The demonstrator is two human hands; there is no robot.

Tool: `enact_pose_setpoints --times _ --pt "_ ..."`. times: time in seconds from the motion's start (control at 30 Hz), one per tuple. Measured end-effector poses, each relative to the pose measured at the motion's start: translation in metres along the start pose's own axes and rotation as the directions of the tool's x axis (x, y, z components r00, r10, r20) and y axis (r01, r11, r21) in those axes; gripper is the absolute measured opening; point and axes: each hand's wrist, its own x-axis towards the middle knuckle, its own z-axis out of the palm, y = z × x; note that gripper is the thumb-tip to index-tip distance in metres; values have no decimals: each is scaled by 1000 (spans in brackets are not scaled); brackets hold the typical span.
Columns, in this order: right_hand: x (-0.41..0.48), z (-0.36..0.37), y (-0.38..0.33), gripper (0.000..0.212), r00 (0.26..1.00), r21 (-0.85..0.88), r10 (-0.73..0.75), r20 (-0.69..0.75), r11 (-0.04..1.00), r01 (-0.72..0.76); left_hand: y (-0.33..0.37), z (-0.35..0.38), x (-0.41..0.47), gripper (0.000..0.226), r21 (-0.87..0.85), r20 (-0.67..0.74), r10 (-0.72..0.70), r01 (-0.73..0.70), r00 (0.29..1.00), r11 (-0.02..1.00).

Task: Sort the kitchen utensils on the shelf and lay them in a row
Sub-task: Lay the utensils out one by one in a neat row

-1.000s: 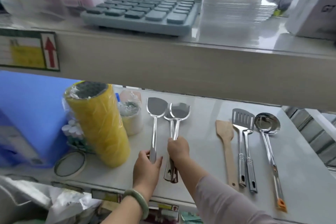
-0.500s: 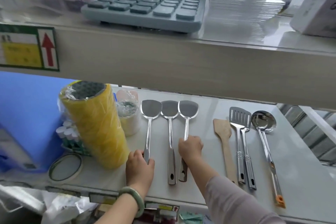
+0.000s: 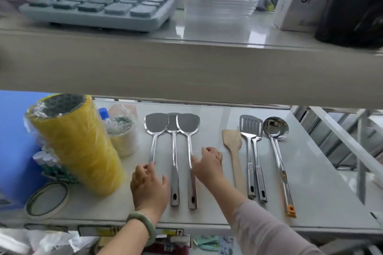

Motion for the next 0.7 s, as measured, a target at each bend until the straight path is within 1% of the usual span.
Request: enact_pose_setpoints --times 0.07,0.13,0.2,0.27,0.3,0.37,0.4,0.47,0.57,0.7 --pt "-2 -17 17 45 991 -22 -63 -114 998 61 23 6 -7 40 -50 -74 136 -140 988 989" --pt "1 -39 38 47 963 -56 -83 -257 996 71 51 12 -17 38 -112 -103 263 -274 959 955" --pt "6 -62 65 44 930 -66 -34 -366 998 11 79 18 -29 40 -174 -80 361 -370 929 913" --pt "6 -86 93 45 902 -44 66 -426 995 -93 107 25 -42 43 -238 14 415 -400 910 885" --pt "4 -97 108 48 895 -41 115 -431 988 -146 121 29 -47 46 -267 85 423 -389 902 882" --pt "-1 -114 135 54 907 -70 190 -377 970 -232 145 38 -55 50 -265 253 406 -341 878 902" --pt "-4 -118 145 56 918 -94 212 -335 962 -256 156 45 -58 53 -246 328 384 -315 863 917" --pt "-8 -119 161 60 939 -113 233 -252 957 -267 174 60 -63 58 -199 428 334 -273 839 941" --pt "-11 -118 178 62 963 -94 220 -157 967 -236 192 83 -69 63 -149 480 305 -266 822 952" --pt "-6 -129 200 62 975 -99 166 -148 978 -182 208 106 -73 71 20 482 304 -357 822 934"
